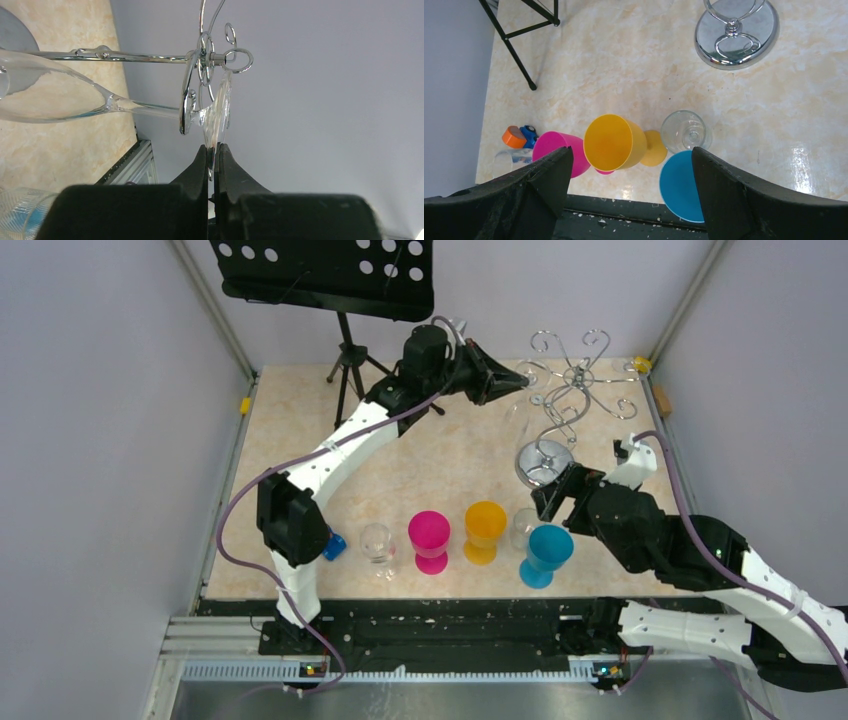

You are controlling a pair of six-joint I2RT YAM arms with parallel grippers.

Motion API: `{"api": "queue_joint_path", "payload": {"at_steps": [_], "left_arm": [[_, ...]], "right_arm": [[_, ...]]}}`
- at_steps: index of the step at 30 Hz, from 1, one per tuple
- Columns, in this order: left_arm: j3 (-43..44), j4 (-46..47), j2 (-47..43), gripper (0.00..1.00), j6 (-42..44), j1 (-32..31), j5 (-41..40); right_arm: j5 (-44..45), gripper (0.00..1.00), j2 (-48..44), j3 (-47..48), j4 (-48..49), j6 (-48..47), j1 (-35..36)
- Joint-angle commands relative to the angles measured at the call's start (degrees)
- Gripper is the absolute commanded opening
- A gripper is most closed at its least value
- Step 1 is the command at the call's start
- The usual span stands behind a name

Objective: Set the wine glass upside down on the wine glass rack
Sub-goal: Turn the wine glass upside down at the wine rack.

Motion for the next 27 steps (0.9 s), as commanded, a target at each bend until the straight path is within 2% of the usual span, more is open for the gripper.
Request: {"api": "queue_joint_path", "payload": {"at_steps": [1, 12, 21, 27], "left_arm": [[1.4, 3.9, -2.6, 0.0, 0.4, -0.4, 0.6], [0.1, 3.5, -2.7, 0.0, 0.3, -0.6, 1.0], [-0.6, 2.4, -2.8, 0.25, 0.4, -0.5, 1.6], [-2.0, 2.4, -3.7, 0.37, 0.5, -0.5, 1.6]], "right_arm": [[0.4, 0.9, 0.2, -0.1, 1.5, -0.8, -0.4], [0.4, 0.9, 0.0, 0.0, 1.3, -0.7, -0.4], [0.4, 0.9, 0.0, -0.1, 1.5, -0.8, -0.4], [0.3, 0.9, 0.1, -0.1, 1.7, -0.8, -0.4]]}}
